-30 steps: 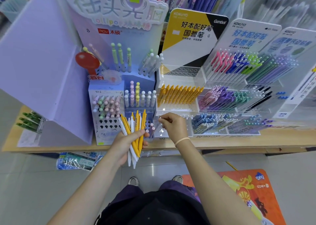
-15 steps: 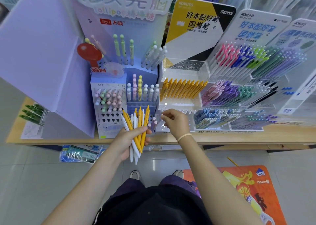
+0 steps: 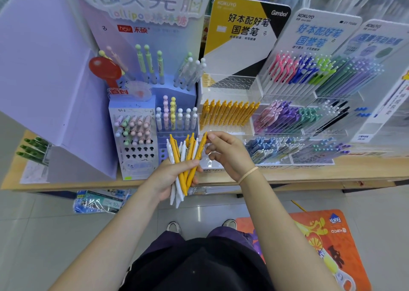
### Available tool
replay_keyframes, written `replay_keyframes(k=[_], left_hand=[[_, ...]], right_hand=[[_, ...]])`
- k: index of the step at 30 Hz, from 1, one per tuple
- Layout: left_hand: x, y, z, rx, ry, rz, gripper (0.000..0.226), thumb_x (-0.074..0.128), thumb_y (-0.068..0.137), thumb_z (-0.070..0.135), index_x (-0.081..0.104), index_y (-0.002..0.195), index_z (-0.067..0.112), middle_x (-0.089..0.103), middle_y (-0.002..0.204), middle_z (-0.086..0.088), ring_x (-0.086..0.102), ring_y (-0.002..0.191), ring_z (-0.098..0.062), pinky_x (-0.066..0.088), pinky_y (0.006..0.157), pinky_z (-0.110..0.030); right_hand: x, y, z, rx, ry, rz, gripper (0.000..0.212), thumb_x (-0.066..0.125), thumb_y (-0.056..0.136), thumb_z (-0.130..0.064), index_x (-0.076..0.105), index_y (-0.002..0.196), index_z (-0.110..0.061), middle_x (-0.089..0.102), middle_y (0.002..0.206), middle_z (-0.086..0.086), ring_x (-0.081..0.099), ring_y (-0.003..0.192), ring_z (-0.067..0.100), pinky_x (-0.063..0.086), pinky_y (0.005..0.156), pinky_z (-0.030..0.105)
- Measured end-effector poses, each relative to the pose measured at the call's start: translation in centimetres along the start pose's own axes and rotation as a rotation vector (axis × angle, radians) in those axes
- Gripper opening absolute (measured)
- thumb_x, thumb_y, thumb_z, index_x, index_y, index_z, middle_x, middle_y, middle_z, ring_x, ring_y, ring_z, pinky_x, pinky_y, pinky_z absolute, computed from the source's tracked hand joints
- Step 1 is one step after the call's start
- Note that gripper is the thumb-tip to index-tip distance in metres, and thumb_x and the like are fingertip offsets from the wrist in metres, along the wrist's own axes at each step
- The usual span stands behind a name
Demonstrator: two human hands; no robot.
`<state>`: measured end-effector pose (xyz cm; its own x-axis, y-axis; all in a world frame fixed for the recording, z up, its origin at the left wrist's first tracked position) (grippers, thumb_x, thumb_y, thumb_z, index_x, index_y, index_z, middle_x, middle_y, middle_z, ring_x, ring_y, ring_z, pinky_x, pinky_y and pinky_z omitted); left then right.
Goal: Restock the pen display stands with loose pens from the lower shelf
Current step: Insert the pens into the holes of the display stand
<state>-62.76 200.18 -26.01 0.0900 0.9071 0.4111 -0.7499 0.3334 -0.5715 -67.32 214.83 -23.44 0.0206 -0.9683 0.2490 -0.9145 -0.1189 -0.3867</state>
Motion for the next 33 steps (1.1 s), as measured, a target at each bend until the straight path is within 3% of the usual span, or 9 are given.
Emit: replay_keyframes(k=[6,9,12,15,17,25,30,33], left_hand=[[1.1,0.6,0.6,-0.009,0.014,-0.019,0.035,0.076,0.077,0.020,0.068,0.104,0.001,0.072,0.078,-0.013,0.066,0.058,-0.022,0.058,0.057,-0.031],[1.0,1.1,1.1,-0.018,-0.016,0.113,0.021,0.068,0.091,0.019,0.070,0.100,0.000,0.074,0.082,-0.015,0.068,0.058,-0.021,0.058,0.059,-0.031],[0.3,1.3,1.5,-0.053,-0.110,0.252,0.019,0.069,0.094,0.019,0.071,0.092,0.001,0.071,0.072,-0.013,0.065,0.054,-0.020,0.056,0.053,-0.029],[0.3,1.4,1.9,-0.080,-0.094,0.267,0.028,0.074,0.090,0.026,0.077,0.075,0.002,0.068,0.072,-0.017,0.062,0.057,-0.024,0.052,0.062,-0.034],[1.0,1.6,2.4,-0.073,-0.112,0.252,0.026,0.075,0.089,0.026,0.078,0.075,0.004,0.068,0.073,-0.016,0.060,0.057,-0.023,0.050,0.064,-0.035],[1.7,1.7,4.0,-0.012,-0.117,0.247,0.025,0.069,0.093,0.021,0.069,0.103,-0.002,0.069,0.066,-0.010,0.061,0.052,-0.019,0.053,0.050,-0.024],[1.7,1.8,4.4,0.002,-0.130,0.215,0.024,0.069,0.094,0.020,0.069,0.104,-0.001,0.070,0.070,-0.011,0.062,0.053,-0.019,0.055,0.052,-0.025],[1.8,2.0,4.6,0.022,-0.109,0.192,0.025,0.070,0.092,0.022,0.070,0.105,0.001,0.070,0.075,-0.011,0.064,0.058,-0.020,0.057,0.056,-0.027]], right_hand=[[-0.7,0.1,-2.1,-0.032,-0.038,-0.022,0.012,0.057,0.097,-0.005,0.067,0.097,0.001,0.068,0.084,0.010,0.061,0.066,0.017,0.052,0.060,0.023],[-3.0,0.4,-4.4,-0.146,-0.020,0.125,0.008,0.061,0.095,-0.005,0.069,0.093,-0.004,0.067,0.081,0.010,0.063,0.066,0.016,0.054,0.064,0.025],[-5.4,1.1,-7.0,-0.266,-0.033,0.296,0.007,0.065,0.093,-0.006,0.072,0.095,-0.003,0.067,0.080,0.010,0.064,0.067,0.016,0.056,0.069,0.028],[-6.2,1.8,-9.0,-0.358,-0.127,0.397,0.009,0.068,0.091,-0.007,0.074,0.097,-0.003,0.072,0.082,0.008,0.068,0.073,0.017,0.059,0.077,0.033],[-6.1,2.2,-9.8,-0.397,-0.181,0.429,0.009,0.068,0.091,-0.007,0.075,0.097,-0.006,0.073,0.083,0.005,0.070,0.079,0.019,0.060,0.081,0.034],[-4.6,4.4,-9.6,-0.466,-0.369,0.390,0.013,0.069,0.090,-0.005,0.075,0.094,-0.016,0.073,0.087,-0.001,0.070,0.088,0.020,0.058,0.086,0.040],[-4.0,5.4,-8.4,-0.450,-0.462,0.375,0.014,0.071,0.089,-0.010,0.074,0.090,-0.024,0.073,0.088,0.001,0.070,0.087,0.023,0.058,0.085,0.043],[-3.4,5.7,-7.9,-0.446,-0.554,0.350,0.009,0.071,0.089,-0.010,0.074,0.094,-0.016,0.073,0.089,0.003,0.070,0.085,0.021,0.058,0.084,0.040]])
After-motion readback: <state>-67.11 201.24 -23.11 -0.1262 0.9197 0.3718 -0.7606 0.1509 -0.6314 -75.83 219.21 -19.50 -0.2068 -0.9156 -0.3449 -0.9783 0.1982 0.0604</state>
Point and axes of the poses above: each hand's wrist, its own y-axis towards the middle knuckle, its own x-axis out of the palm, z = x × y, the point moved 7 cm from there along y, towards the middle knuckle
